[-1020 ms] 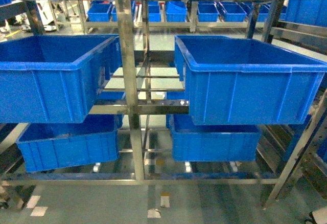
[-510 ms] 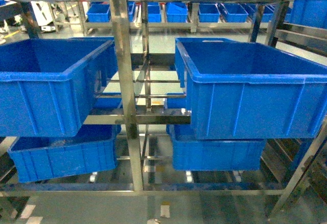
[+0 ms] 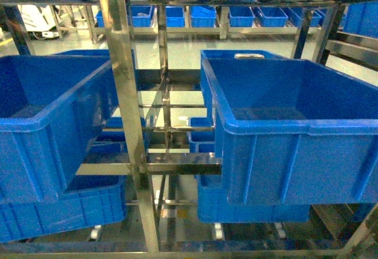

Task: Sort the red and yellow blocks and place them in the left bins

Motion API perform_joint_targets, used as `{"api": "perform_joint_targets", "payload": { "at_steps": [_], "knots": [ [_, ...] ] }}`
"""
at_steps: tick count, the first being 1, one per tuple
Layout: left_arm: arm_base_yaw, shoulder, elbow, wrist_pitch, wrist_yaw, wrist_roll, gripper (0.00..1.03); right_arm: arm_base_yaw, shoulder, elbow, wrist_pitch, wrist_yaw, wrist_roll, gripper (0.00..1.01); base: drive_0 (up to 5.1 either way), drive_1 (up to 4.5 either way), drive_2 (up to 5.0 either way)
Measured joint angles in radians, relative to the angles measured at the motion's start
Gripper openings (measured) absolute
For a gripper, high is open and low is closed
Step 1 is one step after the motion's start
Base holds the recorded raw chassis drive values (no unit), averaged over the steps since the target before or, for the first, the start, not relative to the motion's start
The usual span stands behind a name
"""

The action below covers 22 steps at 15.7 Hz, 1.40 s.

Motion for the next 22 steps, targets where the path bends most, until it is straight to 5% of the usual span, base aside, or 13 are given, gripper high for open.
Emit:
{"api": "perform_joint_targets", "payload": {
  "at_steps": [9, 22],
  "knots": [
    [0.004, 0.002, 0.003, 0.0, -0.003, 0.0, 0.27, 0.0, 0.001, 0.0, -0.002, 0.0, 0.0, 0.28, -0.1, 4.21, -4.4],
    [0.005, -0.001, 0.003, 0.001, -0.002, 0.0, 0.27, 0.001, -0.003, 0.002, 0.007, -0.001, 0.0, 0.28, 0.0, 0.0, 0.0]
  ]
}}
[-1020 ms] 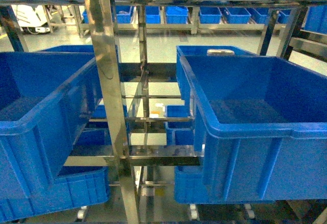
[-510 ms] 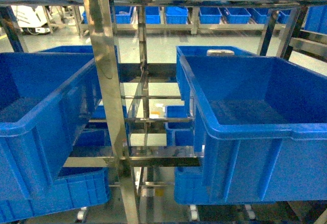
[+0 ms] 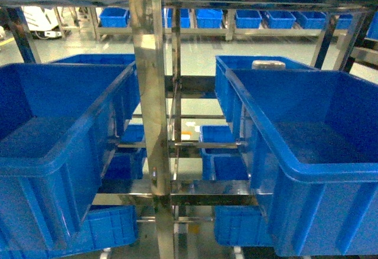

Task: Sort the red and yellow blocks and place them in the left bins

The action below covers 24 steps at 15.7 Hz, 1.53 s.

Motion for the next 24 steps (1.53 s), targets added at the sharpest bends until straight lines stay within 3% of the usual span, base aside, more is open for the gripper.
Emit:
{"api": "perform_joint_targets", "payload": {
  "at_steps": [5, 8, 13, 16, 20, 21, 23, 24],
  "knots": [
    [-0.007, 0.005, 0.0, -0.003, 0.005, 0.0, 0.27, -0.001, 0.008, -0.001, -0.008, 0.003, 0.0, 0.28, 0.0, 0.0, 0.0],
    [-0.006, 0.005, 0.0, -0.003, 0.005, 0.0, 0.27, -0.042, 0.117, 0.04, 0.02, -0.031, -0.003, 0.28, 0.0, 0.0, 0.0],
    [-0.006, 0.005, 0.0, -0.003, 0.004, 0.0, 0.27, -0.116, 0.47, 0.291, 0.078, -0.11, -0.02, 0.28, 0.0, 0.0, 0.0],
    [-0.006, 0.005, 0.0, -0.003, 0.005, 0.0, 0.27, -0.171, 0.711, 0.482, 0.04, -0.168, -0.038, 0.28, 0.0, 0.0, 0.0],
    [-0.006, 0.005, 0.0, -0.003, 0.005, 0.0, 0.27, -0.178, 0.946, 0.73, -0.041, -0.213, -0.062, 0.28, 0.0, 0.0, 0.0],
    [-0.006, 0.005, 0.0, -0.003, 0.005, 0.0, 0.27, -0.178, 0.997, 0.79, -0.05, -0.238, -0.053, 0.28, 0.0, 0.0, 0.0],
    [-0.006, 0.005, 0.0, -0.003, 0.005, 0.0, 0.27, -0.178, 1.069, 0.885, -0.115, -0.235, -0.05, 0.28, 0.0, 0.0, 0.0],
    [-0.006, 0.005, 0.0, -0.002, 0.005, 0.0, 0.27, -0.185, 1.098, 0.919, -0.157, -0.235, -0.048, 0.39, 0.0, 0.0, 0.0]
  ]
}}
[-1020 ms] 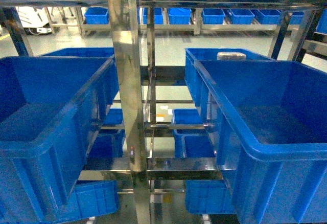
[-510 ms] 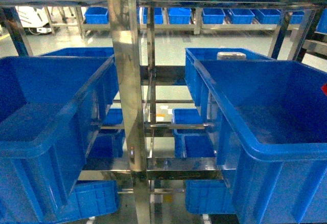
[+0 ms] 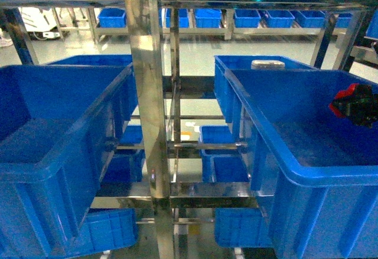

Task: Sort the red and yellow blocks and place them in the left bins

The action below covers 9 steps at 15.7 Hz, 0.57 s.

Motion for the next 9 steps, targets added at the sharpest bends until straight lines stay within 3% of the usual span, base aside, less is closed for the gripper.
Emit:
{"api": "perform_joint_targets", "payload": {
  "at_steps": [2, 5, 6, 9],
  "knots": [
    [0.0, 0.0, 0.0, -0.003, 0.0, 0.0, 0.27, -0.017, 0.026, 0.013, 0.0, -0.003, 0.007, 0.61, 0.0, 0.0, 0.0],
    [0.0, 0.0, 0.0, -0.002, 0.0, 0.0, 0.27, -0.024, -0.023, -0.034, 0.088, 0.018, 0.039, 0.95, 0.0, 0.0, 0.0],
    [0.0, 0.0, 0.0, -0.002, 0.0, 0.0, 0.27, -0.021, -0.065, -0.077, 0.097, 0.028, 0.044, 1.0, 0.0, 0.0, 0.0],
    [0.0, 0.0, 0.0, -0.001, 0.0, 0.0, 0.27, 0.005, -0.217, -0.259, 0.18, 0.01, 0.044, 0.98, 0.0, 0.0, 0.0]
  ]
}}
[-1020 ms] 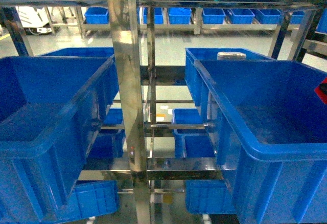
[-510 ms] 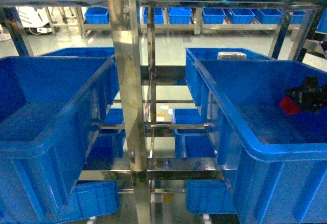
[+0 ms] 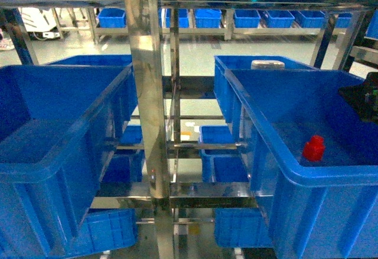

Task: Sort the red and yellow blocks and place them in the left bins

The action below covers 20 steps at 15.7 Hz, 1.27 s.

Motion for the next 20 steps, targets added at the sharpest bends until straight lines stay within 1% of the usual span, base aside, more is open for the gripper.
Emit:
{"api": "perform_joint_targets", "payload": {
  "at_steps": [2, 4, 5, 7, 9, 10, 11, 12, 13, 14, 16, 17, 18, 20],
  "knots": [
    [0.0, 0.0, 0.0, 0.0, -0.001, 0.0, 0.27, 0.001, -0.116, -0.134, 0.027, -0.008, 0.002, 0.98, 0.0, 0.0, 0.0],
    [0.0, 0.0, 0.0, 0.0, 0.0, 0.0, 0.27, -0.024, -0.292, -0.274, 0.033, -0.003, 0.018, 0.98, 0.0, 0.0, 0.0],
    [0.0, 0.0, 0.0, 0.0, 0.0, 0.0, 0.27, -0.024, -0.381, -0.332, 0.026, 0.01, 0.027, 0.98, 0.0, 0.0, 0.0],
    [0.0, 0.0, 0.0, 0.0, 0.0, 0.0, 0.27, -0.009, -0.564, -0.437, -0.029, 0.059, 0.026, 0.98, 0.0, 0.0, 0.0],
    [0.0, 0.0, 0.0, -0.001, -0.001, 0.0, 0.27, -0.01, -0.581, -0.433, -0.019, 0.068, 0.025, 0.98, 0.0, 0.0, 0.0],
    [0.015, 0.0, -0.006, -0.013, -0.016, -0.003, 0.27, -0.01, -0.576, -0.433, -0.027, 0.068, 0.025, 0.98, 0.0, 0.0, 0.0],
    [0.037, 0.003, -0.021, -0.022, -0.021, -0.015, 0.27, -0.01, -0.576, -0.433, -0.024, 0.068, 0.024, 0.98, 0.0, 0.0, 0.0],
    [0.066, 0.025, -0.024, -0.04, -0.021, -0.039, 0.27, -0.01, -0.576, -0.433, -0.023, 0.069, 0.024, 0.98, 0.0, 0.0, 0.0],
    [0.092, 0.064, -0.029, -0.008, -0.022, -0.063, 0.27, -0.01, -0.576, -0.433, -0.023, 0.069, 0.023, 0.98, 0.0, 0.0, 0.0],
    [0.12, 0.124, -0.031, 0.034, -0.002, -0.083, 0.27, -0.01, -0.576, -0.433, -0.023, 0.069, 0.023, 0.98, 0.0, 0.0, 0.0],
    [0.161, 0.279, -0.031, 0.148, 0.019, -0.082, 0.27, -0.01, -0.576, -0.433, -0.023, 0.069, 0.023, 0.98, 0.0, 0.0, 0.0],
    [0.181, 0.362, -0.019, 0.181, 0.037, -0.082, 0.27, -0.01, -0.576, -0.433, -0.024, 0.069, 0.023, 0.98, 0.0, 0.0, 0.0],
    [0.198, 0.437, 0.006, 0.211, 0.039, -0.082, 0.27, -0.01, -0.576, -0.433, -0.024, 0.069, 0.023, 0.98, 0.0, 0.0, 0.0],
    [0.248, 0.59, 0.09, 0.286, 0.078, -0.079, 0.27, -0.01, -0.576, -0.433, -0.024, 0.069, 0.023, 0.98, 0.0, 0.0, 0.0]
  ]
}}
